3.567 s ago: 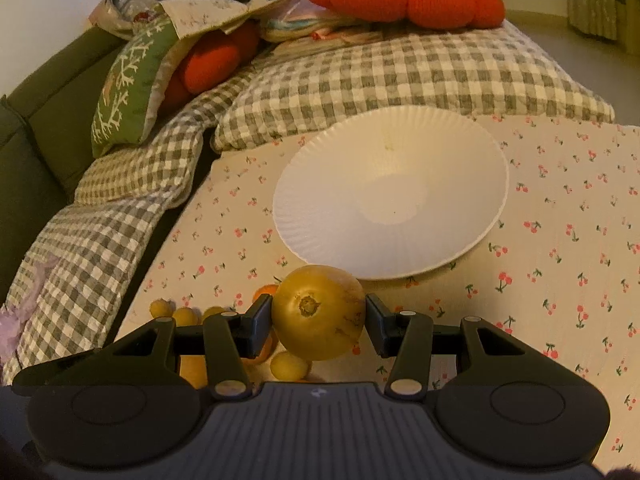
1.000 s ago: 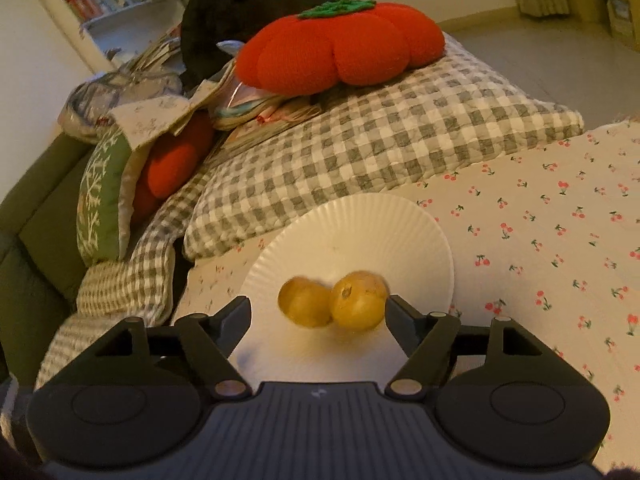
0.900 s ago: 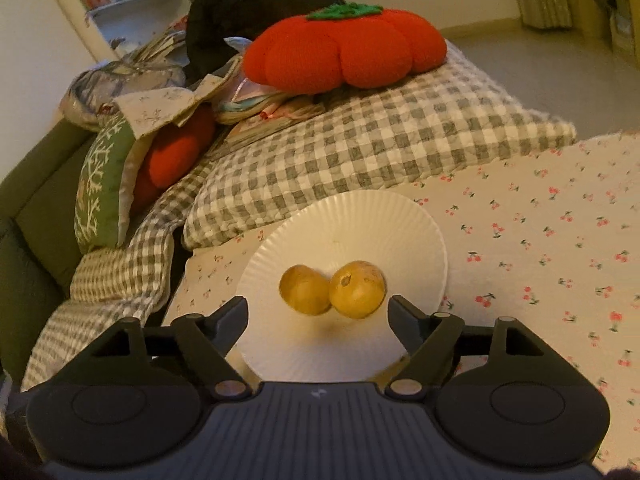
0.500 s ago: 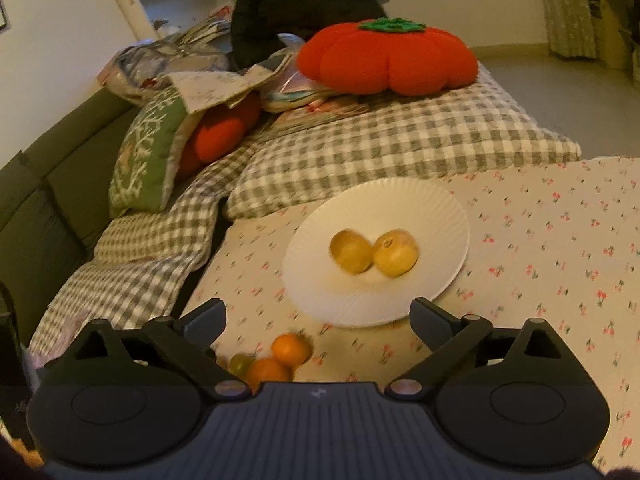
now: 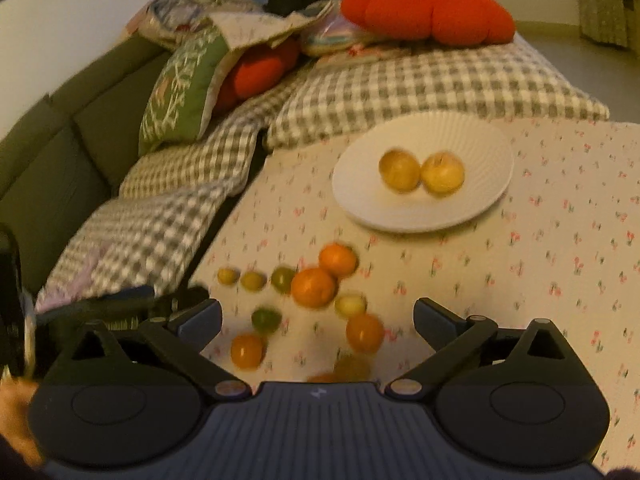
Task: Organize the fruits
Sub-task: 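Return the right gripper to the fruits and grasp an orange mandarin, then grasp a red-orange tomato with the left gripper while the right holds the mandarin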
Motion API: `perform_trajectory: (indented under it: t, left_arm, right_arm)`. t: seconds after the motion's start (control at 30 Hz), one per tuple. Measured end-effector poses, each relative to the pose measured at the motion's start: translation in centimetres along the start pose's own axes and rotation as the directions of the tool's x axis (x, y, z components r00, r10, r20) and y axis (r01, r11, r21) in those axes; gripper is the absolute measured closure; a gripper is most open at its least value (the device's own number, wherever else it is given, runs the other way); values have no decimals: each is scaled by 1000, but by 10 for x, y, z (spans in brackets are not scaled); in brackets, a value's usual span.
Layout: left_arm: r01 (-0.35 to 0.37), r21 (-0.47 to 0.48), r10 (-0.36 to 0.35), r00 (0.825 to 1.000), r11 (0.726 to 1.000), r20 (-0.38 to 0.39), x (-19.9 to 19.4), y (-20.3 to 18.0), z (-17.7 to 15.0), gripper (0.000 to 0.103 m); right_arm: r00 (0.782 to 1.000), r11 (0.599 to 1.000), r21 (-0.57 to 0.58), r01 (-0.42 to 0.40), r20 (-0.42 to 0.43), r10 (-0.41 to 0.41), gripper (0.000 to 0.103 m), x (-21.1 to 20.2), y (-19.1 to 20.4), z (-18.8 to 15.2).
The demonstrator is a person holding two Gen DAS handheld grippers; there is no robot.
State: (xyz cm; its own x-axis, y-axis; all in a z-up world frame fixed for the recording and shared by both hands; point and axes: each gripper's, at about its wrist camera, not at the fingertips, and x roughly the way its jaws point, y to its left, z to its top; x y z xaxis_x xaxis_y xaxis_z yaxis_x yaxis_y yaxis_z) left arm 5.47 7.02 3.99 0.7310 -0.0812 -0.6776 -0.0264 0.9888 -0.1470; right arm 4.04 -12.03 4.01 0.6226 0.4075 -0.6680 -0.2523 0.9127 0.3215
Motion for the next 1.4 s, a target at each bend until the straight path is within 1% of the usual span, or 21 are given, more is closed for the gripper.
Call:
perform_trajectory:
  t: [0.1, 0.13, 0.17, 0.23, 0.37, 0.4, 0.5, 0.57, 0.6, 0.63, 0.73, 0.77, 0.83, 0.9, 1.0, 1.17, 1.23, 1.27, 1.3, 1.37, 1.4]
  left_arm:
    - [1, -5, -1, 1000, 1000, 13, -4, 1, -1, 6]
    - [-4, -1, 4, 1000, 1000, 14, -5, 1, -2, 6]
    - [-11, 2, 11, 1000, 1000, 10, -4, 1, -3, 6]
    - [-14, -1, 14, 1000, 1000, -6, -4, 1, -7, 6]
    - [1, -29, -2, 999, 1000, -41, -7, 3, -20, 6]
    - [-2, -28, 1, 999, 1000, -46, -8, 3, -23, 7]
    - [-9, 4, 9, 999, 1000, -39, -15, 1, -31, 7]
    - [-9, 32, 10, 1000, 999, -30, -18, -2, -34, 7]
    - [-8, 47, 9, 1000, 999, -26, -20, -4, -35, 8]
    - [-5, 61, 7, 1000, 998, -27, -20, -5, -38, 9]
    - [21, 88, -15, 998, 996, -65, -15, -7, -44, 12]
    - [42, 86, -35, 996, 995, -87, -13, -7, -46, 13]
    - [97, 49, -90, 987, 994, -131, -8, -4, -49, 20]
    - [117, 35, -110, 980, 992, -164, -5, -2, -52, 26]
    - [99, 86, -82, 978, 991, -190, -1, -9, -60, 31]
    - [112, 186, -70, 973, 976, -221, 5, -25, -70, 41]
    - [110, 204, -60, 969, 973, -239, 10, -27, -73, 50]
    - [113, 207, -60, 968, 972, -246, 12, -27, -74, 53]
    - [112, 210, -57, 966, 971, -252, 13, -27, -75, 59]
    - [105, 225, -46, 967, 969, -251, 14, -29, -77, 68]
    - [103, 237, -44, 969, 966, -245, 14, -30, -77, 76]
  right_arm:
    - [999, 999, -35, 6, -49, -8, 1, 13, 7, -15]
    - [997, 998, -54, 11, -70, -15, 3, 20, 10, -19]
    - [995, 997, -75, 21, -92, -28, 9, 27, 14, -23]
    - [992, 994, -102, 48, -109, -59, 11, 37, 19, -31]
    - [987, 987, -142, 74, -132, -93, 25, 49, 24, -41]
    - [987, 987, -146, 74, -134, -94, 26, 50, 24, -43]
    - [985, 982, -170, 85, -135, -108, 36, 54, 25, -47]
    - [985, 983, -167, 77, -137, -100, 49, 56, 23, -49]
    - [985, 984, -164, 76, -139, -99, 52, 57, 23, -49]
    - [985, 983, -164, 79, -141, -102, 57, 59, 22, -49]
    - [982, 978, -184, 96, -144, -123, 68, 63, 23, -51]
    - [982, 977, -188, 97, -140, -124, 68, 63, 23, -52]
    - [984, 978, -189, 92, -133, -118, 69, 61, 24, -51]
    - [986, 976, -195, 92, -120, -117, 69, 59, 24, -49]
    - [988, 978, -191, 85, -109, -107, 70, 55, 23, -45]
    - [992, 981, -178, 81, -83, -97, 70, 48, 21, -40]
    - [992, 981, -174, 80, -78, -95, 70, 47, 20, -39]
    - [993, 982, -174, 79, -77, -94, 70, 47, 19, -38]
    - [993, 982, -174, 77, -77, -92, 70, 47, 19, -38]
    - [993, 981, -179, 72, -76, -87, 70, 46, 20, -39]
    - [994, 981, -182, 69, -74, -83, 70, 46, 21, -39]
